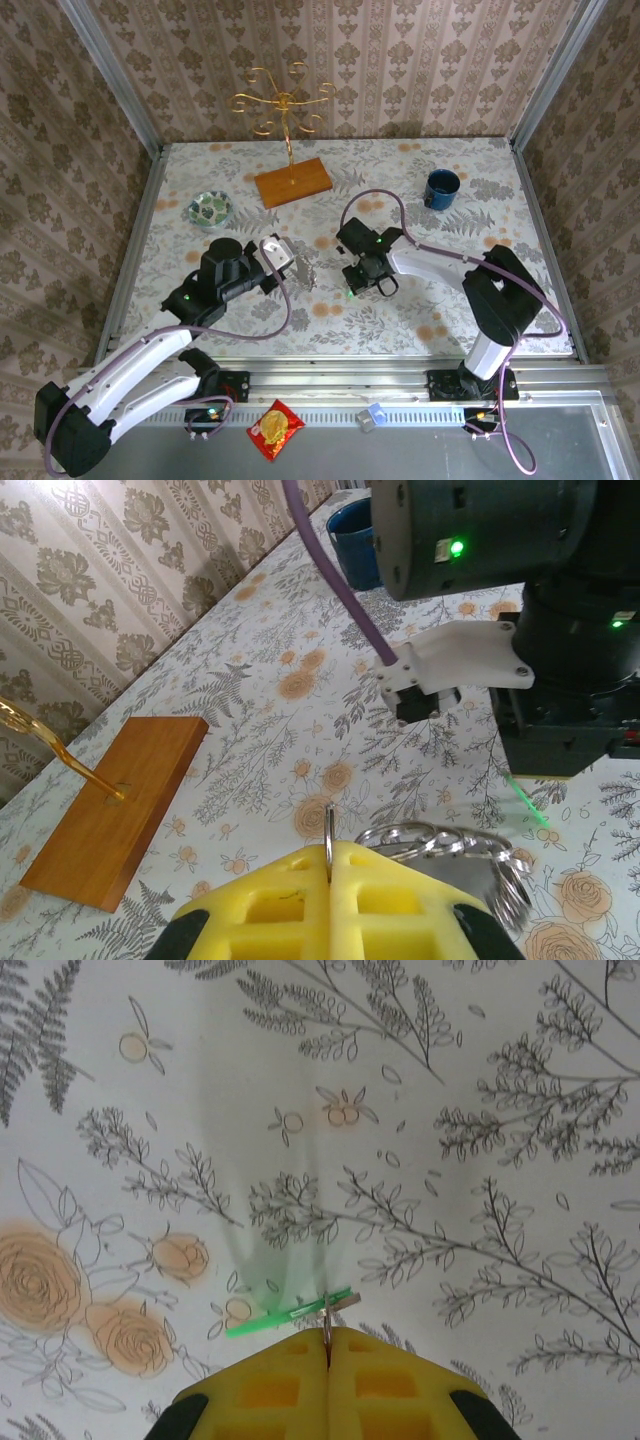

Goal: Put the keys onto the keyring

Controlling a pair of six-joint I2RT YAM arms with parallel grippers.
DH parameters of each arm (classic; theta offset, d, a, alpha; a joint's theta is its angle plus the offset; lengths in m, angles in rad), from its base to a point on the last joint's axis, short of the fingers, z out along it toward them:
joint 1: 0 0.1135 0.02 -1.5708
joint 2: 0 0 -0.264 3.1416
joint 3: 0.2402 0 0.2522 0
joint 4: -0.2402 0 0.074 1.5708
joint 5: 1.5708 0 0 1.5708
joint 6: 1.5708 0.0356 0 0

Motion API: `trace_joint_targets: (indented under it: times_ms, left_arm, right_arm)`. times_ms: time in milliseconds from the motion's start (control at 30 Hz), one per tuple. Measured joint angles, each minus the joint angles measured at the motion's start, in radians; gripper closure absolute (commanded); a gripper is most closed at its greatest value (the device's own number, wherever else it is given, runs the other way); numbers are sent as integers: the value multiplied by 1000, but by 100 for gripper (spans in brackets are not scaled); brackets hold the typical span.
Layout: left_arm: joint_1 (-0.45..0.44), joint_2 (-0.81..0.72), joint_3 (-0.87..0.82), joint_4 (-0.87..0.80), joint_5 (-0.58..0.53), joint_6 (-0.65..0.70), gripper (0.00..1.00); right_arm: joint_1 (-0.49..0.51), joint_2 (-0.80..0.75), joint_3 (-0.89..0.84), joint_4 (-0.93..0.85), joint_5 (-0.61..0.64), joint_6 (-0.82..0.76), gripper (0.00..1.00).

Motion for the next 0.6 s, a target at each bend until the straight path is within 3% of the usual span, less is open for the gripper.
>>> trace_joint_targets:
  times_ms: [400,600]
  left_arm:
    - [-1,7,0,4,-4,0,100]
    - [-1,7,0,4,-4,1,100]
  right_arm:
    - [-35,109,91,33,-30,-3,94]
    - [-46,164,135,37,-45,-6,88]
